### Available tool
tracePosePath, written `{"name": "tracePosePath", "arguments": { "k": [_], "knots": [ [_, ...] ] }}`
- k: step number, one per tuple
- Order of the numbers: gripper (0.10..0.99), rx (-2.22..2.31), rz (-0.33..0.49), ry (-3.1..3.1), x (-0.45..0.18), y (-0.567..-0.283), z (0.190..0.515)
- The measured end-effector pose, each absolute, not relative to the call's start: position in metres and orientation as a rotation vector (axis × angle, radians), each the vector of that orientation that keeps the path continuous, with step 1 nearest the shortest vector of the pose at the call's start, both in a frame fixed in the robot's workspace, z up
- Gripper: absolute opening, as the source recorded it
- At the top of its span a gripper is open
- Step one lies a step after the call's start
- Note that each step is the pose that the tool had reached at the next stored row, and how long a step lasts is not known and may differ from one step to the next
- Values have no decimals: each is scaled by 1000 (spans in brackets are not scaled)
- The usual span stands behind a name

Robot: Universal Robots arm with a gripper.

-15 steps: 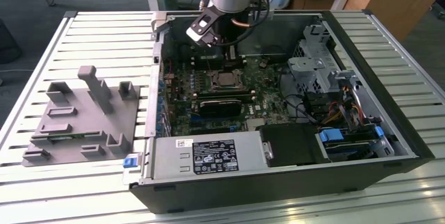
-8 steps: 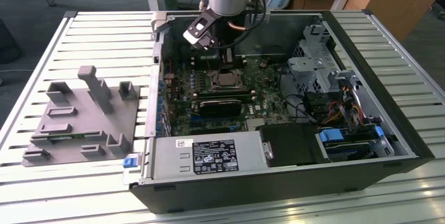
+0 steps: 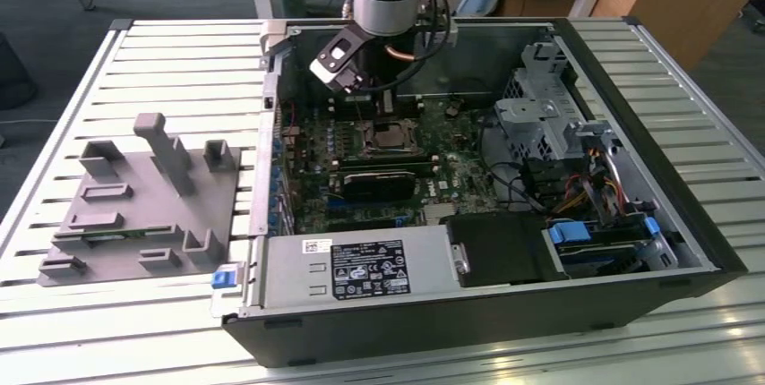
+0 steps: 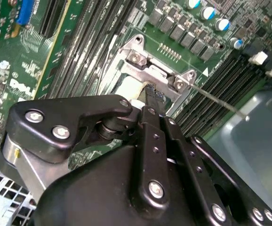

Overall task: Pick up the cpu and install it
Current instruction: 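Close the cpu cover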

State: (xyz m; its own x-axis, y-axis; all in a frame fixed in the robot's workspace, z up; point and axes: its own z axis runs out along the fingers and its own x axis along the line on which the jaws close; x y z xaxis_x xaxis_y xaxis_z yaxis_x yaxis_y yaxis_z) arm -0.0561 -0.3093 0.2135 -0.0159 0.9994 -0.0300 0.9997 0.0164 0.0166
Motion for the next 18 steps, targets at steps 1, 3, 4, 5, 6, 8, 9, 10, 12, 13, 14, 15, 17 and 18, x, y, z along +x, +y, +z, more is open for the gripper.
{"name": "tracePosePath", "arguments": {
  "k": [1, 3, 4, 5, 6, 8, 9, 10, 12, 13, 14, 15, 17, 18],
  "knots": [
    [106, 2181, -15, 2216, -57, -309, 212],
    [106, 2181, -15, 2216, -58, -309, 210],
    [106, 2181, -15, 2216, -59, -309, 209],
    [106, 2181, -15, 2216, -60, -309, 209],
    [106, 2181, -15, 2216, -61, -309, 208],
    [106, 2181, -16, 2216, -62, -309, 206],
    [106, 2181, -16, 2217, -62, -309, 204],
    [106, 2181, -16, 2217, -62, -309, 203],
    [106, 2182, -18, 2217, -62, -309, 201],
    [106, 2182, -19, 2217, -62, -309, 200],
    [106, 2182, -19, 2217, -62, -309, 200],
    [106, 2182, -19, 2218, -62, -309, 200],
    [106, 2182, -19, 2217, -62, -309, 200],
    [106, 2182, -18, 2217, -62, -309, 201]
  ]
}}
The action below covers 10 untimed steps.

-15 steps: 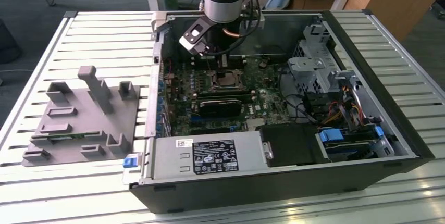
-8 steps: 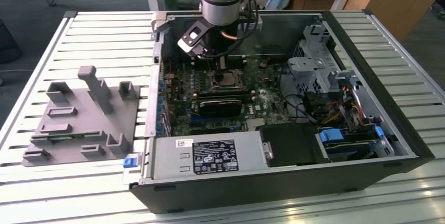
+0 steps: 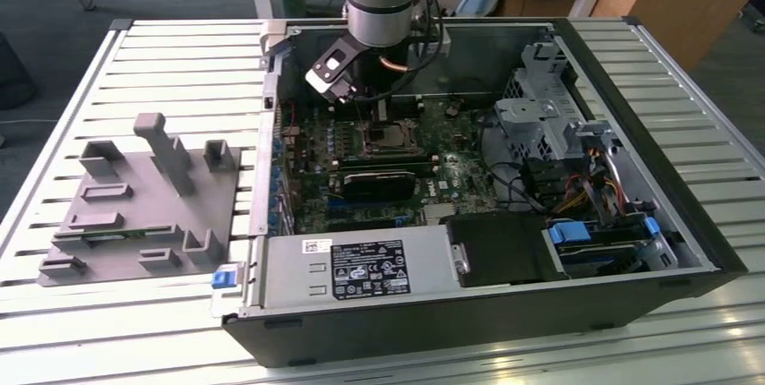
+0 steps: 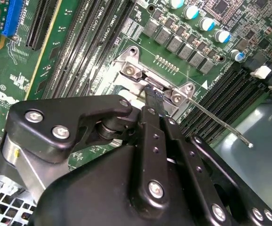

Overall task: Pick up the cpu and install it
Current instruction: 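Close the cpu cover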

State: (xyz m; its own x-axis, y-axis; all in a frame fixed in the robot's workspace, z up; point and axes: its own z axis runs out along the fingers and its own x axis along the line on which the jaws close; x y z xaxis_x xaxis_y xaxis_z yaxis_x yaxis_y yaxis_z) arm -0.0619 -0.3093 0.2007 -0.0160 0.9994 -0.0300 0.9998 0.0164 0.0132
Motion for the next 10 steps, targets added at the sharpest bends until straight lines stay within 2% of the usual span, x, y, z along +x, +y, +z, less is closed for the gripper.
{"name": "tracePosePath", "arguments": {
  "k": [10],
  "knots": [
    [106, 2182, -18, 2217, -53, -309, 209]
  ]
}}
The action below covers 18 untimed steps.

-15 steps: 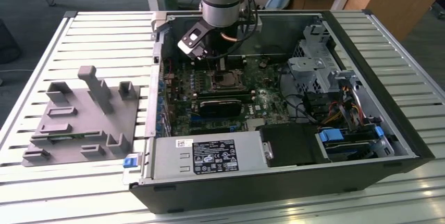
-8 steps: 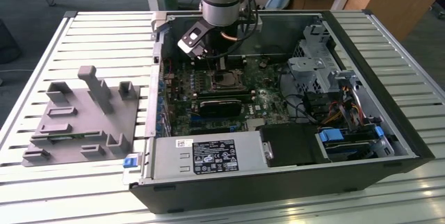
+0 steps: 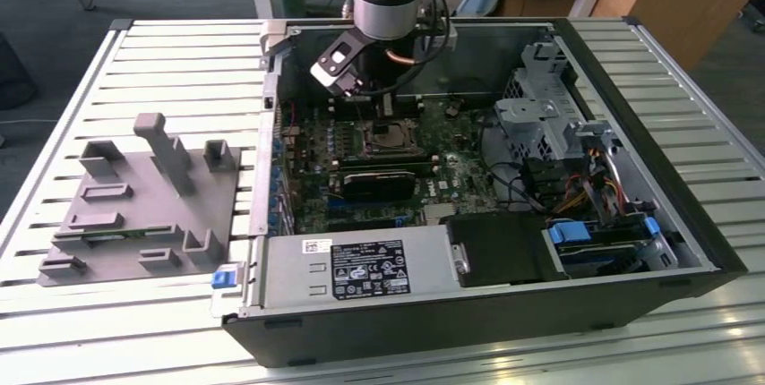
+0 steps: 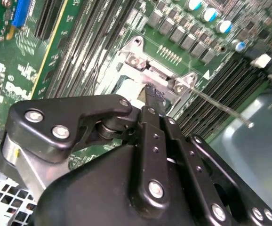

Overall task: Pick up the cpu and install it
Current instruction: 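Close the cpu cover, then install the first cpu locking lever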

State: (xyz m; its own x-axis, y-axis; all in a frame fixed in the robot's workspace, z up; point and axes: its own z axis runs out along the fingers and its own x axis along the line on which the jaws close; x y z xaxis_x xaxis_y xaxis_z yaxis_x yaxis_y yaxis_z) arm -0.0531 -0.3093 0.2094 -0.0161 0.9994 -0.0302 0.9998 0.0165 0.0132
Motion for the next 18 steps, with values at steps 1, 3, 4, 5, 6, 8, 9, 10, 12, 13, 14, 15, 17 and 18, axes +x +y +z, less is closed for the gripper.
{"name": "tracePosePath", "arguments": {
  "k": [1, 3, 4, 5, 6, 8, 9, 10, 12, 13, 14, 15, 17, 18],
  "knots": [
    [106, 2182, -18, 2217, -51, -309, 209],
    [106, 2182, -18, 2217, -49, -309, 209],
    [106, 2182, -18, 2217, -48, -309, 209],
    [106, 2182, -18, 2217, -47, -309, 209],
    [106, 2182, -18, 2217, -46, -309, 209],
    [106, 2182, -18, 2217, -45, -309, 209],
    [106, 2182, -18, 2217, -44, -309, 209],
    [106, 2182, -18, 2217, -44, -309, 209],
    [106, 2182, -18, 2217, -43, -309, 209],
    [106, 2182, -18, 2217, -43, -309, 209],
    [106, 2182, -18, 2217, -43, -309, 209],
    [106, 2182, -19, 2217, -43, -309, 210],
    [106, 2182, -18, 2217, -43, -309, 210],
    [106, 2182, -18, 2217, -43, -309, 211]
  ]
}}
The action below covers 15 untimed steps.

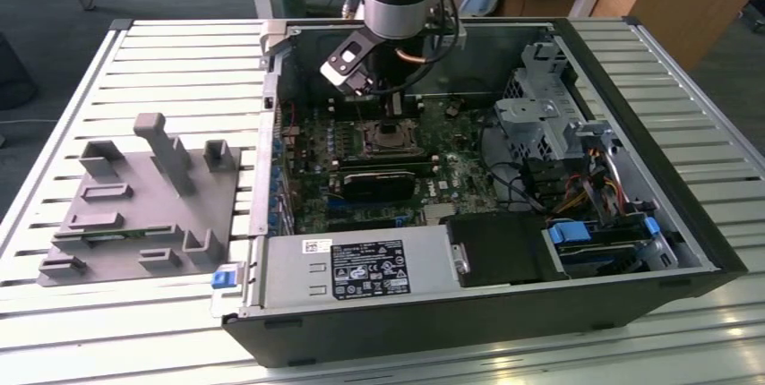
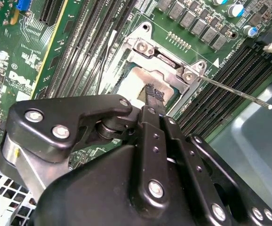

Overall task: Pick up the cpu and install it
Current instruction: 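Install the first cpu locking lever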

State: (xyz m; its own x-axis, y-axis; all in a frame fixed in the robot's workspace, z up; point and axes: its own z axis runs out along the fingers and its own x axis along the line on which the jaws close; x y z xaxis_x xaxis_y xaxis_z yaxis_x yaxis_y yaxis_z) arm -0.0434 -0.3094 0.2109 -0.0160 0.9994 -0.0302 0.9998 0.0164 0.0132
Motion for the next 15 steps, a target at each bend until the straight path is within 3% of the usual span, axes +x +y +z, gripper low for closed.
{"name": "tracePosePath", "arguments": {
  "k": [15],
  "knots": [
    [106, 2183, -16, 2218, -43, -309, 219]
  ]
}}
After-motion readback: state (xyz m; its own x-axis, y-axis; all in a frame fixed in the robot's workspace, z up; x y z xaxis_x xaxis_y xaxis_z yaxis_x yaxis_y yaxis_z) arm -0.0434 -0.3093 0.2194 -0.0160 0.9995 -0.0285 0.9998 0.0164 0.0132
